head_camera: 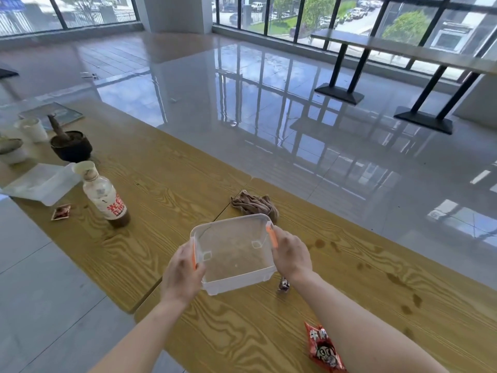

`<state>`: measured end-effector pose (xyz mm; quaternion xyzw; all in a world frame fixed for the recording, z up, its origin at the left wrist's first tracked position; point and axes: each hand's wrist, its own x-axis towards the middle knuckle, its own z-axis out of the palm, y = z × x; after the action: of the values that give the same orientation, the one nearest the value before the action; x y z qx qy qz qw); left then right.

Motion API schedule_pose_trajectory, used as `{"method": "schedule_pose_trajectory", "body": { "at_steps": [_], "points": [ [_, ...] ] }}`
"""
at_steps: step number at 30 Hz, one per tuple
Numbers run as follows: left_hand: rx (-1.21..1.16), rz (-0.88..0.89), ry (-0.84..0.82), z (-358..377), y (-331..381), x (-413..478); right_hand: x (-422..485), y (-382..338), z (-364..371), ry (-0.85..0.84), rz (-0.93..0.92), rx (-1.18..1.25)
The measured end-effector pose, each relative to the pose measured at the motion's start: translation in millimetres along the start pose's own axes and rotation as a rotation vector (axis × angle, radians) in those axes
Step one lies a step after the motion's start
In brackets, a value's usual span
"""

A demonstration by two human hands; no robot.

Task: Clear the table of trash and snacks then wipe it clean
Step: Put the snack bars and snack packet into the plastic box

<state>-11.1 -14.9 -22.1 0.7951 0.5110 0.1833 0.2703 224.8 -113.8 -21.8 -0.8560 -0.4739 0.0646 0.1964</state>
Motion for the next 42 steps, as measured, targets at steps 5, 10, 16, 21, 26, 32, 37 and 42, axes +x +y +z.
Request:
{"method": "schedule_pose_trajectory", "body": {
  "at_steps": [5,10,16,21,26,32,37,42],
  "points": [
    [0.027,0.019,0.027,2,-3,1,-4,0,-12,-0.069,0.015,0.085],
    [0.172,0.377,0.09,14,26,-27,-26,26,-38,-0.007,0.078,0.089],
    [0.152,0.665,0.03,49,88,-71,-72,87,-69,-0.035,0.142,0.037],
    [0.158,0.704,-0.111,94,120,-89,-96,134,-76,-0.098,0.231,0.001],
    [0.333,0.595,-0.268,145,132,-73,-106,164,-64,-0.2,0.243,-0.081],
    [0.609,0.463,-0.355,176,149,-58,-100,176,-46,-0.32,0.186,-0.201],
    [0.685,0.394,-0.355,189,150,-52,-100,181,-36,-0.364,0.167,-0.214],
    [0.52,0.36,-0.345,191,146,-48,-102,181,-31,-0.356,0.147,-0.194]
  ]
}}
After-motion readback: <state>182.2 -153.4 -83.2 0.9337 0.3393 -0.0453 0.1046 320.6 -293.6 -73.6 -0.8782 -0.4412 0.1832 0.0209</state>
